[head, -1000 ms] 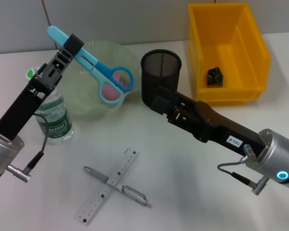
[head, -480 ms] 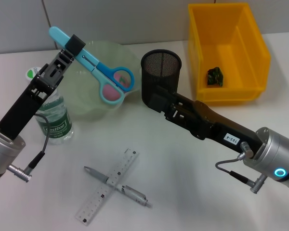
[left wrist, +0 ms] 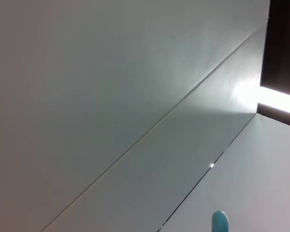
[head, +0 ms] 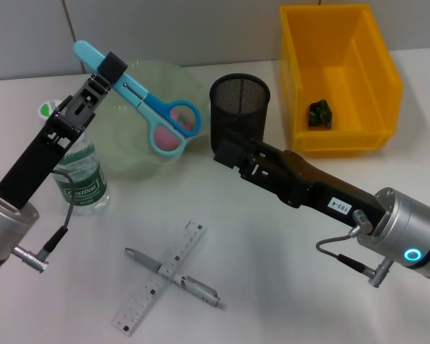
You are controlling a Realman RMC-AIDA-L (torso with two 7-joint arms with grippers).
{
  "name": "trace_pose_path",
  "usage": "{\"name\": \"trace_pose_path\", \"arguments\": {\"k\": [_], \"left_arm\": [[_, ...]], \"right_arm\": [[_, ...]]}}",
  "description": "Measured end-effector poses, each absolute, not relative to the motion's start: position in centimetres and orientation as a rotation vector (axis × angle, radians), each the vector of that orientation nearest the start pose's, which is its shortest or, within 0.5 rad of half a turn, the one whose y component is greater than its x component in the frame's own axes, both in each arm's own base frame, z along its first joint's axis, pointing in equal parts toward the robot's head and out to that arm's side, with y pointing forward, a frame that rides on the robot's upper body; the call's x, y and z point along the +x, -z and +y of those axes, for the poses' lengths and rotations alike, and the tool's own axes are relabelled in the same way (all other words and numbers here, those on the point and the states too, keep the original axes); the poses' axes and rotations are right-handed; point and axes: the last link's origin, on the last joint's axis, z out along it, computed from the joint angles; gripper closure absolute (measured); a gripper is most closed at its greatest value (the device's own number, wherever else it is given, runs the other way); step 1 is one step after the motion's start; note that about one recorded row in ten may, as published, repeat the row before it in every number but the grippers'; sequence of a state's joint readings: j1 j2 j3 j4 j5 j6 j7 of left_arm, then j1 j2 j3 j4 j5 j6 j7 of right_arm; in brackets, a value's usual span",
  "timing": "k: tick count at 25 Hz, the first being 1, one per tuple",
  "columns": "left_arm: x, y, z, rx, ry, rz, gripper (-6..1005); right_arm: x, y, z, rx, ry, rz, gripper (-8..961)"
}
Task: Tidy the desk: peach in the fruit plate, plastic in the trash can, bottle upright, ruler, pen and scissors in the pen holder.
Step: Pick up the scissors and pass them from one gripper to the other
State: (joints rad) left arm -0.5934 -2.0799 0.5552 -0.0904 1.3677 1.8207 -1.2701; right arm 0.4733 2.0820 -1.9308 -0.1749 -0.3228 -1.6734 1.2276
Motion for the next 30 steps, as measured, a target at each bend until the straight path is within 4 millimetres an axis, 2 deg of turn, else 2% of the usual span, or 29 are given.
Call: {"name": "trace_pose_path", "arguments": {"k": [30], "left_arm": [[-21.5,3.0,29.3,-1.97,1.97,-1.136,896]], "right_arm": [[20.5,6.2,28.7,-2.374,-1.679,1.101,320]]}}
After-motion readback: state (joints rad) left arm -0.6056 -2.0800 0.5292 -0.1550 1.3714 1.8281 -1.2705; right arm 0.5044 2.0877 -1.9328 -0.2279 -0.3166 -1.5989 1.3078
